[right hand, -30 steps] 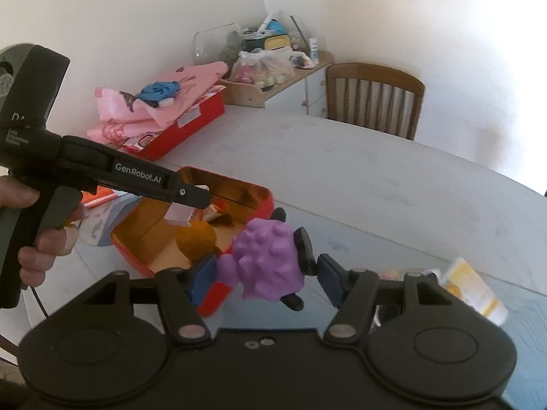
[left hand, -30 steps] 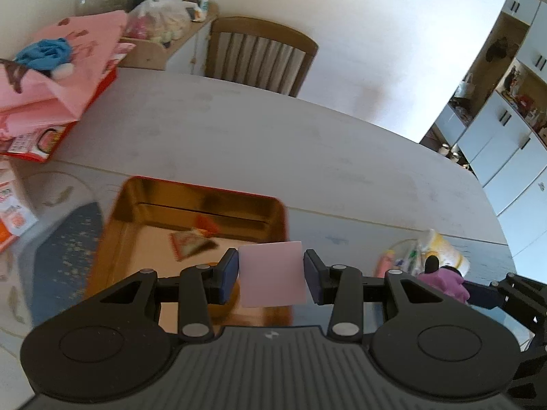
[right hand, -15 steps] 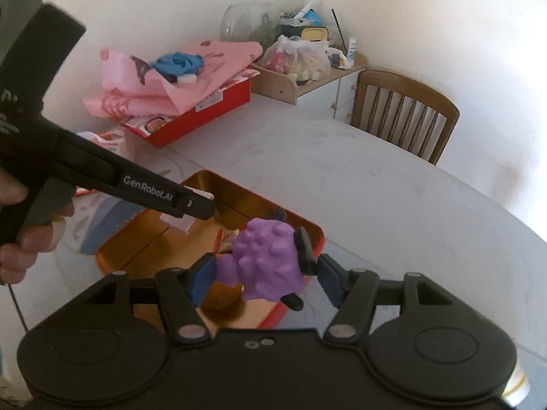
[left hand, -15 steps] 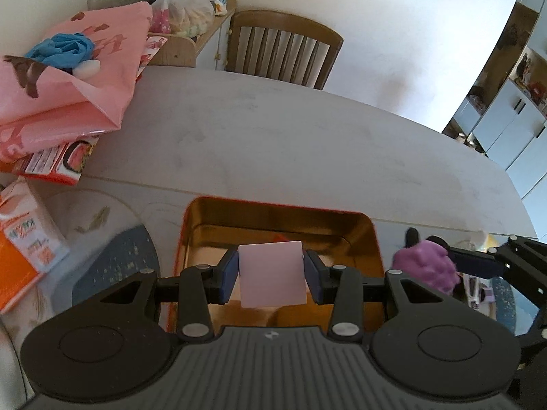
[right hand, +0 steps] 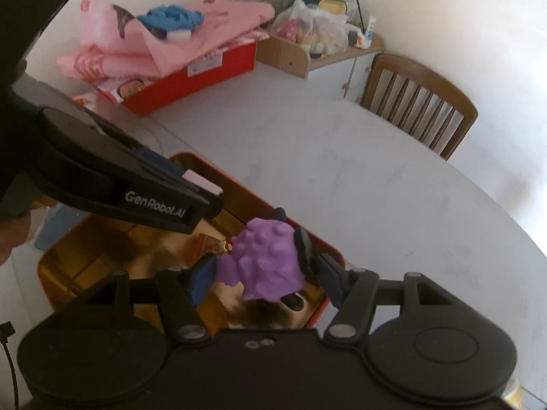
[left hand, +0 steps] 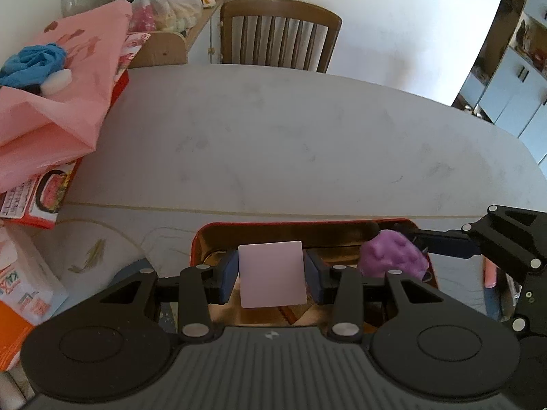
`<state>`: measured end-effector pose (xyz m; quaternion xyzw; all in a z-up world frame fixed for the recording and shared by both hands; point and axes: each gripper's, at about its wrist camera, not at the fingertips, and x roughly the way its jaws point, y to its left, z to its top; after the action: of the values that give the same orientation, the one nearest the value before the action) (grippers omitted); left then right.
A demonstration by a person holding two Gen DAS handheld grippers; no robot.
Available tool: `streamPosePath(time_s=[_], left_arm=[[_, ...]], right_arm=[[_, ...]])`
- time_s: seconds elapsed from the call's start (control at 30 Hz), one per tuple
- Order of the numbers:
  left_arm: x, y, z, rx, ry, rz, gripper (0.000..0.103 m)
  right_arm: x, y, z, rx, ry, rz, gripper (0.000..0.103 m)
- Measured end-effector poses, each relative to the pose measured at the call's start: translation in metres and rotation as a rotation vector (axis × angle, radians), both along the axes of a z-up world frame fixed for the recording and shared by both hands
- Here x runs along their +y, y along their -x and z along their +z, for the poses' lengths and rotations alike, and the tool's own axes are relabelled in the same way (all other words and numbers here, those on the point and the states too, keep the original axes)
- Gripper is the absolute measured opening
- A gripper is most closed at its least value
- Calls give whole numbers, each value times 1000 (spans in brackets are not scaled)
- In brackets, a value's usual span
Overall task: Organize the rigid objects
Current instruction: 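Carry the pink block with the left gripper while the right gripper carries the purple ball to the tin, then open the left gripper inside the tin while the right gripper releases the purple ball there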
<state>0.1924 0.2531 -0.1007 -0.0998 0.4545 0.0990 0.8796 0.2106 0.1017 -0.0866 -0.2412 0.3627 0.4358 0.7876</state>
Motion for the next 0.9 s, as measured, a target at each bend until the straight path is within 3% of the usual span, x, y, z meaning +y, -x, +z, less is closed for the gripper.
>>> streamPosePath(time_s=[0.37,0.67,0.9], left_arm=[[-5,-11,-17,29,-11,-39,41],[0,-20,-30,74,8,-45,41],[-1,-21,-30,83,13,-42,41]], right_arm=[[9,1,-12,-7,32,22,64],[12,-12,-17,64,26,-22,64],[9,-8,-13,55,22,-18,65]])
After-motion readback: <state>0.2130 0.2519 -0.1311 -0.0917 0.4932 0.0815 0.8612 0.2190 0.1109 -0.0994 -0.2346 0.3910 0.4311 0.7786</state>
